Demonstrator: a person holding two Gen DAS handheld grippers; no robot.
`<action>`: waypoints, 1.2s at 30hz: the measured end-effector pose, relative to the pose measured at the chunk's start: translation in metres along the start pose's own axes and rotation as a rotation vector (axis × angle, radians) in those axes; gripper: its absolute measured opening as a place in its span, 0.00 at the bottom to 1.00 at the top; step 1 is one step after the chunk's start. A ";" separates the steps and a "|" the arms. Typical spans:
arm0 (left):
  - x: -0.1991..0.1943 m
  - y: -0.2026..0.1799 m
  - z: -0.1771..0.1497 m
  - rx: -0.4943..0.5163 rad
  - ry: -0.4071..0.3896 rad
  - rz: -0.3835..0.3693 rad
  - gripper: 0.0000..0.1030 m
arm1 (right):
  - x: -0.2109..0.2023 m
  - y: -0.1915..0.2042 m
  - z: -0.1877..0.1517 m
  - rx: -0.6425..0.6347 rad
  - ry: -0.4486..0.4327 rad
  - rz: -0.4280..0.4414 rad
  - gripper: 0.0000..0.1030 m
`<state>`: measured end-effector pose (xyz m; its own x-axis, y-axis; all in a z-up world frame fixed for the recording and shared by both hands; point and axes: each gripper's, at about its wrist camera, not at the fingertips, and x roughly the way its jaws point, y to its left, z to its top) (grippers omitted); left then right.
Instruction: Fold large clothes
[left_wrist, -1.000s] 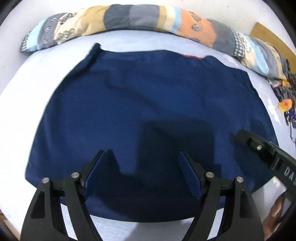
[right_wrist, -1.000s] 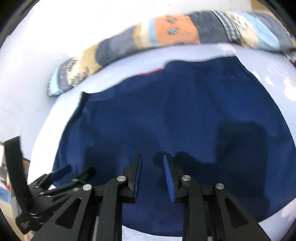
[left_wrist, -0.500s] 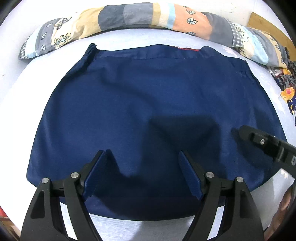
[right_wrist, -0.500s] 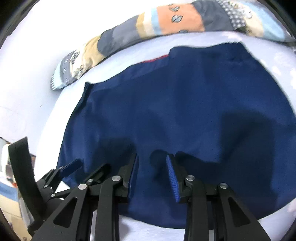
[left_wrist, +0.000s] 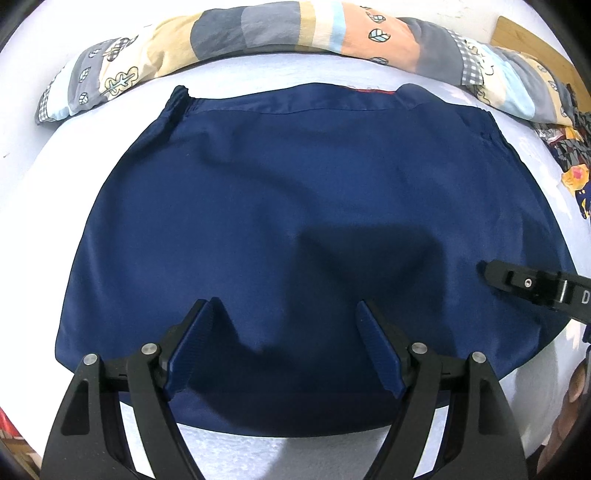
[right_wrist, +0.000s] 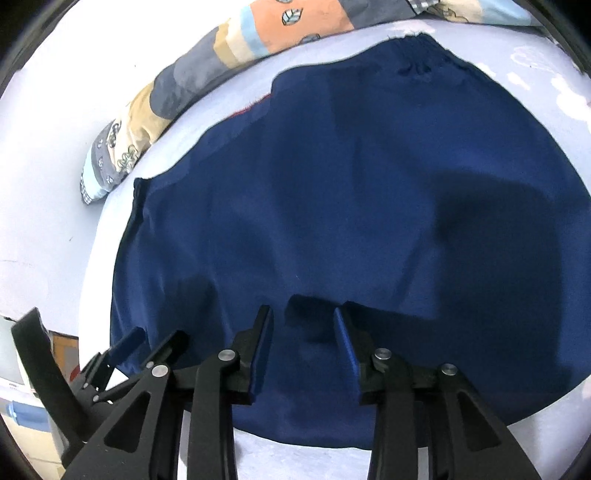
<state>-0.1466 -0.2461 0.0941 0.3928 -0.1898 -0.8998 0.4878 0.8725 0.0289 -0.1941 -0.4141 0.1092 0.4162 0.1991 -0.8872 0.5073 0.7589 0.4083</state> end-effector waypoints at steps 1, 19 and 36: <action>0.000 0.000 0.000 0.003 -0.001 -0.002 0.78 | -0.001 0.000 0.000 0.002 0.000 0.004 0.35; -0.009 -0.004 0.000 0.015 -0.023 0.000 0.78 | -0.011 -0.008 -0.001 -0.024 -0.007 -0.039 0.38; -0.064 0.017 -0.001 -0.012 -0.167 -0.085 0.78 | -0.119 -0.016 -0.030 0.046 -0.184 0.008 0.46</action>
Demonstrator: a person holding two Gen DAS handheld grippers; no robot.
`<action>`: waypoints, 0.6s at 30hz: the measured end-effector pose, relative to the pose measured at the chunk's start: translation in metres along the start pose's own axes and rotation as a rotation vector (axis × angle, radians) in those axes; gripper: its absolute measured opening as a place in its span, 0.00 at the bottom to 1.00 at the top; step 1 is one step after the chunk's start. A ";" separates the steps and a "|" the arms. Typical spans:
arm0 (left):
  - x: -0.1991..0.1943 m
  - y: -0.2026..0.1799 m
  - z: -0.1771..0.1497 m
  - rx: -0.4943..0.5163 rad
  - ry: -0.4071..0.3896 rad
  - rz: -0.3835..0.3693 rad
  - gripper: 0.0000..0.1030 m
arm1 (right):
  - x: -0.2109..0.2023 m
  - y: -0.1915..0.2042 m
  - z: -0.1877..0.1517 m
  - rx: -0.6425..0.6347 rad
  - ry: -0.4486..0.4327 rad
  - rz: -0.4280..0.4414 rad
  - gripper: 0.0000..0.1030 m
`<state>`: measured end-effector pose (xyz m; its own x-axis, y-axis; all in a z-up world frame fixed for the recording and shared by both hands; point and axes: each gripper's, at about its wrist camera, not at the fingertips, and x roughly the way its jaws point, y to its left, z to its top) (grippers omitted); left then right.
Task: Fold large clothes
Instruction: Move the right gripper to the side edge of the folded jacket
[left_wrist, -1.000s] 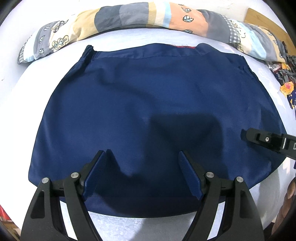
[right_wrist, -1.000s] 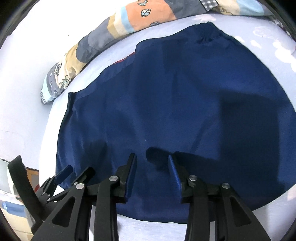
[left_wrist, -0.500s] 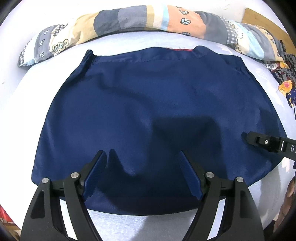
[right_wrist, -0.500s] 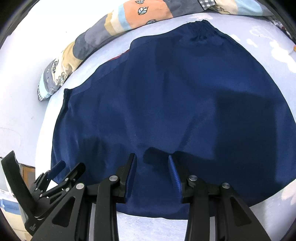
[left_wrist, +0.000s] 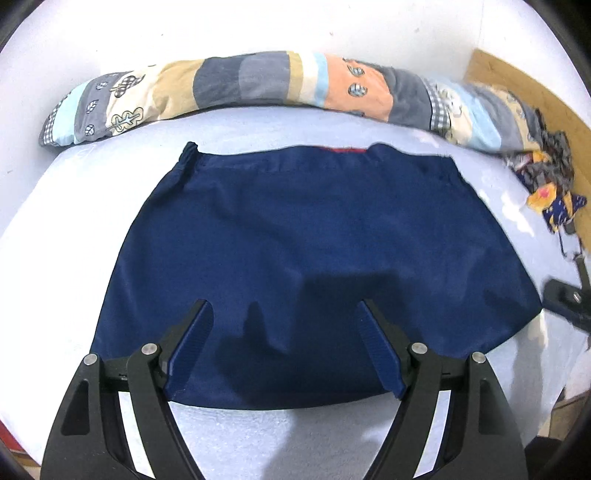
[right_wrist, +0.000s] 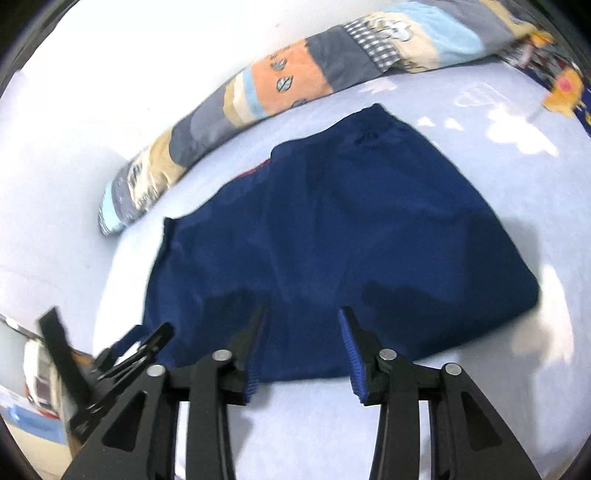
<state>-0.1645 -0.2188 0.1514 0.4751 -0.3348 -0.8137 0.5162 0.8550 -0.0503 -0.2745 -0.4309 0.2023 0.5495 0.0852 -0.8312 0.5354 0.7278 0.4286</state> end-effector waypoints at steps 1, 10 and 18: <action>0.001 0.001 0.000 0.001 -0.003 0.004 0.78 | -0.008 0.000 -0.001 0.012 0.005 -0.007 0.47; 0.004 0.000 0.007 0.009 -0.008 0.029 0.78 | -0.045 -0.031 0.000 0.123 -0.046 0.020 0.50; 0.002 -0.001 0.002 0.002 -0.001 0.017 0.78 | -0.038 -0.071 -0.003 0.233 -0.039 0.024 0.53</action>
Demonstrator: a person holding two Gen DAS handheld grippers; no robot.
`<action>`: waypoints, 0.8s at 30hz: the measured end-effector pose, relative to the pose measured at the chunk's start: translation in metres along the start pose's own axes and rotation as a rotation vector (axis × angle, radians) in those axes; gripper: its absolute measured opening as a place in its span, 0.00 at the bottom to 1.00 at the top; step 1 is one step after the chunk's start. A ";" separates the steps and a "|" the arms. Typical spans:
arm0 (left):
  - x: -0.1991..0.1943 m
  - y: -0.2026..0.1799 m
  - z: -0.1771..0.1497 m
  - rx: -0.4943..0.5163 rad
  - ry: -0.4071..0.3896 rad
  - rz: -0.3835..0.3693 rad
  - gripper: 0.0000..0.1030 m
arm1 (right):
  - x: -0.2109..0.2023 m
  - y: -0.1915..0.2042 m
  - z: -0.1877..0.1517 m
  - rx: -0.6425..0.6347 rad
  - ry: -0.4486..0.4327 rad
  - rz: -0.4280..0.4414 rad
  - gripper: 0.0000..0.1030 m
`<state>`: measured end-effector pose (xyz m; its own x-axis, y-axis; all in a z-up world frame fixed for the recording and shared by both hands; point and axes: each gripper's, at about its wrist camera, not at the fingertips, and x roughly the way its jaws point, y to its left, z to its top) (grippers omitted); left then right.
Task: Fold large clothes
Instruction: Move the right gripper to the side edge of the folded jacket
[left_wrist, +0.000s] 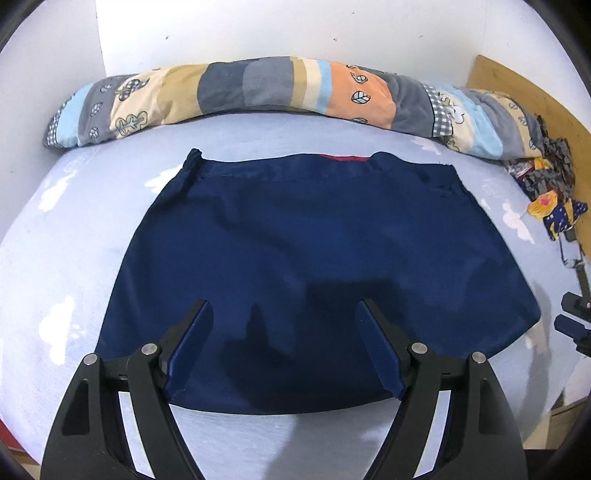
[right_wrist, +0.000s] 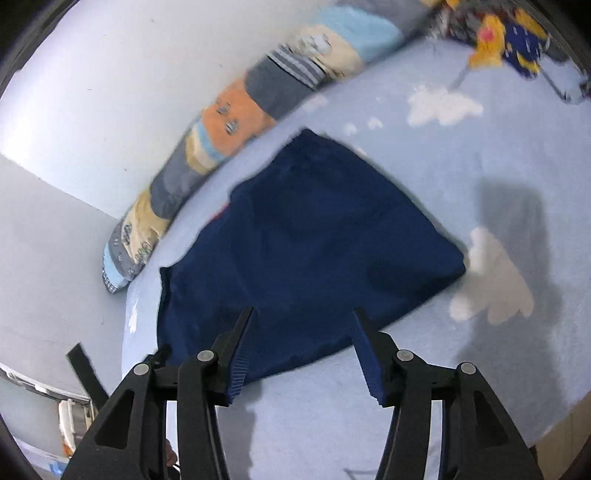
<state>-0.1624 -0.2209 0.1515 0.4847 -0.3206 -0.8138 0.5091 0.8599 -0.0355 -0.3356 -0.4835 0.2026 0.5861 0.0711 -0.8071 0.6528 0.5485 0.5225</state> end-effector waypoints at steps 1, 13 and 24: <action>0.002 0.000 0.000 -0.004 0.014 0.007 0.77 | 0.003 -0.006 0.000 0.019 0.013 0.002 0.53; 0.018 -0.002 0.001 -0.044 0.045 -0.035 0.77 | 0.020 -0.080 -0.013 0.123 -0.002 0.097 0.54; 0.031 -0.011 0.004 -0.057 0.079 -0.052 0.77 | 0.061 -0.112 0.000 0.269 -0.008 0.121 0.54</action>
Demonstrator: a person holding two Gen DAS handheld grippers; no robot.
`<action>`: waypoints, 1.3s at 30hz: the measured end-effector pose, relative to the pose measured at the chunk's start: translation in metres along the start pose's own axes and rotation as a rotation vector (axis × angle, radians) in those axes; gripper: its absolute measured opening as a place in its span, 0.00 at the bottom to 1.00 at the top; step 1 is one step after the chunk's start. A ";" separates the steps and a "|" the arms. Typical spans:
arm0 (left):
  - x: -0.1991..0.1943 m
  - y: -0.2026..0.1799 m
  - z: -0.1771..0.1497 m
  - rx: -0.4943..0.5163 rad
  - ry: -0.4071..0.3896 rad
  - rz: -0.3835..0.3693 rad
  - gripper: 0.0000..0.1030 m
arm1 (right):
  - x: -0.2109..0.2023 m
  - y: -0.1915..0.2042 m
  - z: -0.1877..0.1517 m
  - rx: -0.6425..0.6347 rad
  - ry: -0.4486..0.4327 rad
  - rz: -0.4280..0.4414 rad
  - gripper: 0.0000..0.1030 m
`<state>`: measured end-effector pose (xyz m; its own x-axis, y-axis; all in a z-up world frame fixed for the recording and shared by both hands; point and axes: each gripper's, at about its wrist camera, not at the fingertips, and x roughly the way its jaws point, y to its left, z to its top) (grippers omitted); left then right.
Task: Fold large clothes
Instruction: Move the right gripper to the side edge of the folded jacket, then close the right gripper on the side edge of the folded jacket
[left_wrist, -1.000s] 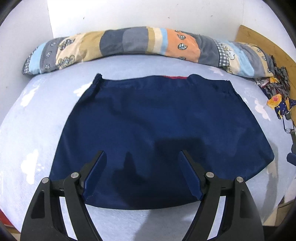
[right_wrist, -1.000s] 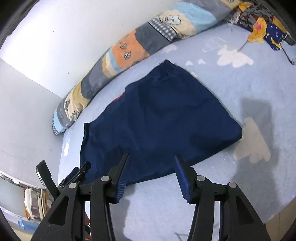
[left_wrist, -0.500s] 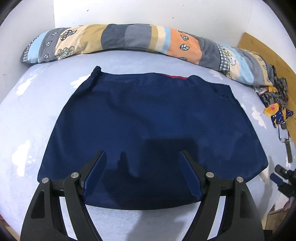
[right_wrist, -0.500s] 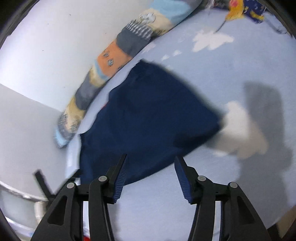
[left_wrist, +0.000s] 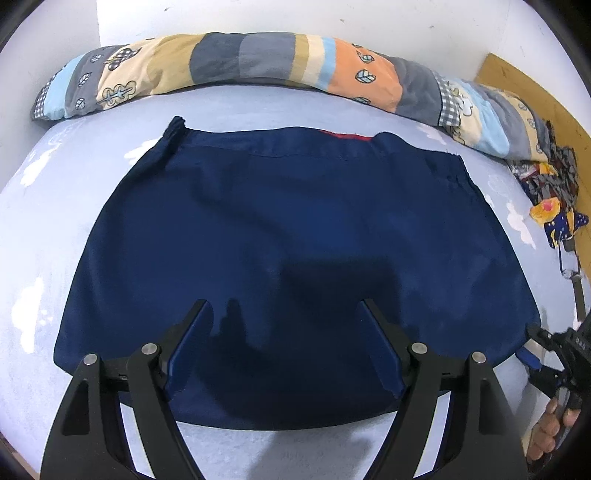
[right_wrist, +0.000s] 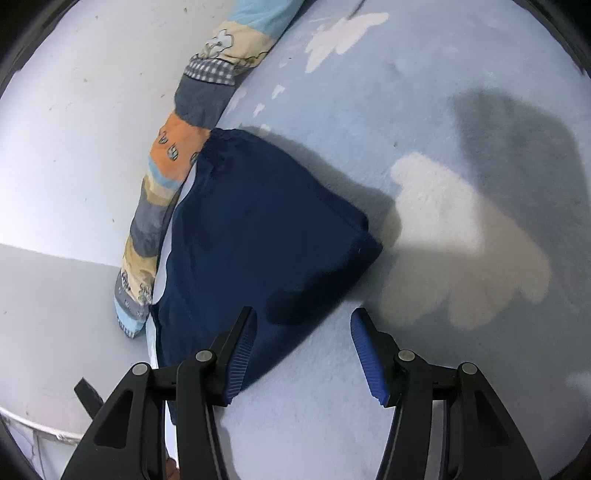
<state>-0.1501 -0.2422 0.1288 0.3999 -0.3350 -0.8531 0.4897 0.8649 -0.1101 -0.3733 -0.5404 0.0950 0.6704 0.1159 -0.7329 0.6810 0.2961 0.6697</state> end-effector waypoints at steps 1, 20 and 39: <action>0.001 0.000 0.000 0.000 0.002 -0.001 0.77 | 0.004 -0.001 0.001 0.008 -0.001 -0.002 0.54; -0.003 -0.035 0.006 0.117 -0.104 0.055 0.78 | 0.018 0.014 0.002 -0.033 -0.057 -0.039 0.61; -0.013 -0.038 0.009 0.144 -0.169 0.062 0.78 | 0.024 0.018 0.003 -0.050 -0.078 -0.058 0.64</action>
<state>-0.1671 -0.2741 0.1490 0.5512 -0.3509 -0.7570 0.5606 0.8278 0.0245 -0.3444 -0.5352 0.0897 0.6528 0.0237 -0.7572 0.7047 0.3477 0.6184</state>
